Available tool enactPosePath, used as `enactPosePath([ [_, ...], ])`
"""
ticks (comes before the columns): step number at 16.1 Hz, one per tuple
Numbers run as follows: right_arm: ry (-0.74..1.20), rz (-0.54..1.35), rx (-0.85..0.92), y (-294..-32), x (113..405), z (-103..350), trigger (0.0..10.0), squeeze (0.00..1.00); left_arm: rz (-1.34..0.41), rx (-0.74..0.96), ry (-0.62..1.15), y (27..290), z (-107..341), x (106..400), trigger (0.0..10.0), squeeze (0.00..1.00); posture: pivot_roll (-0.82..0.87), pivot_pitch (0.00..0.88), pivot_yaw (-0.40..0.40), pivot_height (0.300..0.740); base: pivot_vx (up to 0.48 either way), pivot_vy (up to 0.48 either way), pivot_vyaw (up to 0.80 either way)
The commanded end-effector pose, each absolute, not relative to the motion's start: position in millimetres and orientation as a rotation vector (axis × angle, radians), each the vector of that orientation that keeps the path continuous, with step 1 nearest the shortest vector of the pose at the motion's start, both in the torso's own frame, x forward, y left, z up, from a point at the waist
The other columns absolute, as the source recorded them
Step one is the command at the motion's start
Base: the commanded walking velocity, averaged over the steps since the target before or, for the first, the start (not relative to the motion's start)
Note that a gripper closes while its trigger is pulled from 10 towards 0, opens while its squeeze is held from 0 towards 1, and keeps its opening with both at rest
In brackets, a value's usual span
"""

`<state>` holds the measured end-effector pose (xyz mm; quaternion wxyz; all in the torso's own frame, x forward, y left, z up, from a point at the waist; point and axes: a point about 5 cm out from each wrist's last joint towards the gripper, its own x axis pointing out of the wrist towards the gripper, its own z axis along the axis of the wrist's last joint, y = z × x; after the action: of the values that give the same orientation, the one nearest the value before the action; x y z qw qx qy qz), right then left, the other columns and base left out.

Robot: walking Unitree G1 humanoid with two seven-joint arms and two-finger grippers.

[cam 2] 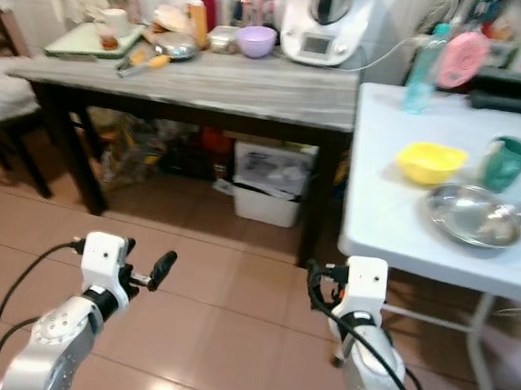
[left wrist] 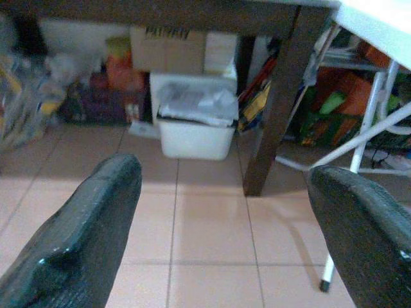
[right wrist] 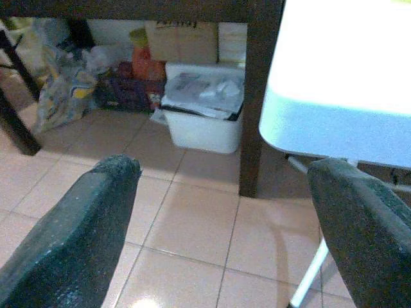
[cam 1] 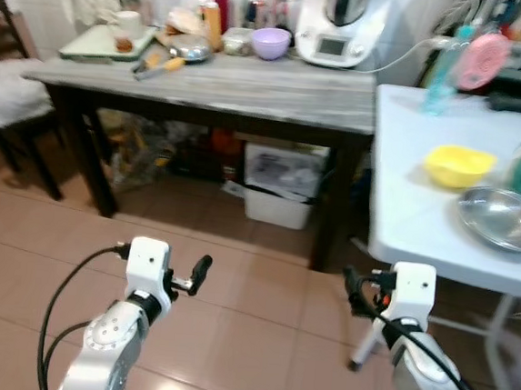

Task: Setting the table

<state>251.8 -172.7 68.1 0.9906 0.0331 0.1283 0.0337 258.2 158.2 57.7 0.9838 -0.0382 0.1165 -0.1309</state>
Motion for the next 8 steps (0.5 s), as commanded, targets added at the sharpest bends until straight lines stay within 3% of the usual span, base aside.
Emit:
enactPosePath([
  [1, 0.229, 0.084, 0.069, -167.7, 254.2, 75.9, 10.0, 0.0, -0.243, -0.071, 0.233, 164.7, 60.9, 258.7, 10.0, 0.0, -0.09, 0.0, 0.058, 0.74, 0.0, -0.48, 0.0],
  [8, 0.055, 0.048, -0.044, -174.5, 248.0, 119.1, 10.0, 0.0, -0.236, -0.091, 0.153, 164.9, 90.0, 258.6, 10.0, 0.0, -0.1, 0.0, 0.054, 0.74, 0.0, -0.48, 0.0],
])
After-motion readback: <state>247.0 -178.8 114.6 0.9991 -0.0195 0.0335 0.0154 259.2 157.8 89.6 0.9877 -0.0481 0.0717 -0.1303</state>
